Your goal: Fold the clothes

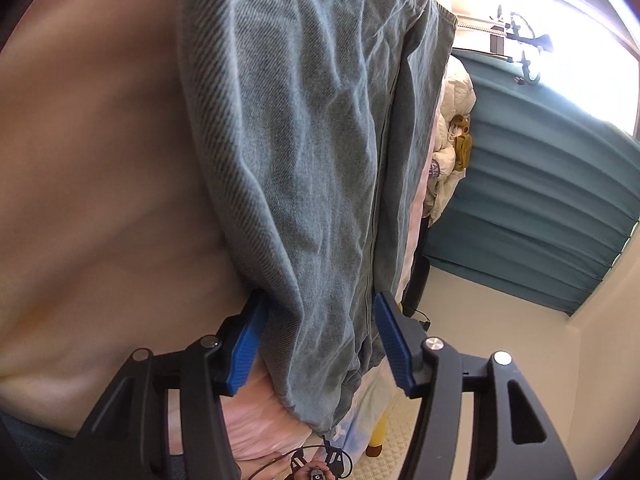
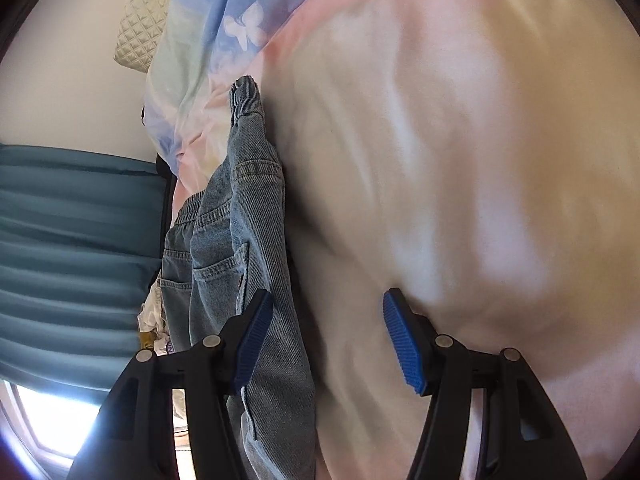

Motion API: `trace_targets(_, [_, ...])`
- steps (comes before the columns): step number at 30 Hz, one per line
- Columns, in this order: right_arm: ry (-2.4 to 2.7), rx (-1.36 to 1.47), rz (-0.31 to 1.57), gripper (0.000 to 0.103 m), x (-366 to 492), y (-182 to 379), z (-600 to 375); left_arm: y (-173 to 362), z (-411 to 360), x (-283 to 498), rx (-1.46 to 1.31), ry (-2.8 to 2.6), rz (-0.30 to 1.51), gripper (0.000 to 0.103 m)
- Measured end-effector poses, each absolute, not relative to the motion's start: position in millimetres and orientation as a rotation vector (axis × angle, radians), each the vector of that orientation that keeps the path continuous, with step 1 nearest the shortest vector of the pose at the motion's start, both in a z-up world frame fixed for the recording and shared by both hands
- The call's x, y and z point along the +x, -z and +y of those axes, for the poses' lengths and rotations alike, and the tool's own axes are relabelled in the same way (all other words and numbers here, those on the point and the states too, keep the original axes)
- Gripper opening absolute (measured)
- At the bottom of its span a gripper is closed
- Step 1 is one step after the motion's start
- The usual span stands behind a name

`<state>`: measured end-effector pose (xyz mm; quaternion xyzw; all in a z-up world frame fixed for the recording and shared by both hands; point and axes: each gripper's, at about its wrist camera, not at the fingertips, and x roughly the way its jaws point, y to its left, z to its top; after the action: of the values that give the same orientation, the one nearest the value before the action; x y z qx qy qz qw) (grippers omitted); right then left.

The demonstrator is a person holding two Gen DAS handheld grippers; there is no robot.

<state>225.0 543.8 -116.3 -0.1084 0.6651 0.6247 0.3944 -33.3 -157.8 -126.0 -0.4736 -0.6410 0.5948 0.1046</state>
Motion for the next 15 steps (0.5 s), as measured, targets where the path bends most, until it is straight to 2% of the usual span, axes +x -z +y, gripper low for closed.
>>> trace_targets(2, [-1.595, -0.272, 1.686, 0.059, 223, 117, 545, 125, -157, -34, -1.393, -1.768, -1.88, 0.049])
trace_targets(6, [-1.676, -0.251, 1.658, 0.059, 217, 109, 549, 129, -156, -36, -1.373, -1.758, -1.915, 0.031])
trace_targets(12, [-1.798, -0.398, 1.492, 0.058, 179, 101, 558, 126, -157, -40, -1.361, -1.856, -1.882, 0.017])
trace_targets(13, [-1.809, -0.445, 1.445, 0.055, 171, 101, 560, 124, -157, -42, -1.359, -1.88, -1.872, 0.016])
trace_targets(15, [-1.833, -0.446, 1.404, 0.044, 164, 95, 560, 122, -157, -44, -1.366, -1.917, -1.857, 0.005])
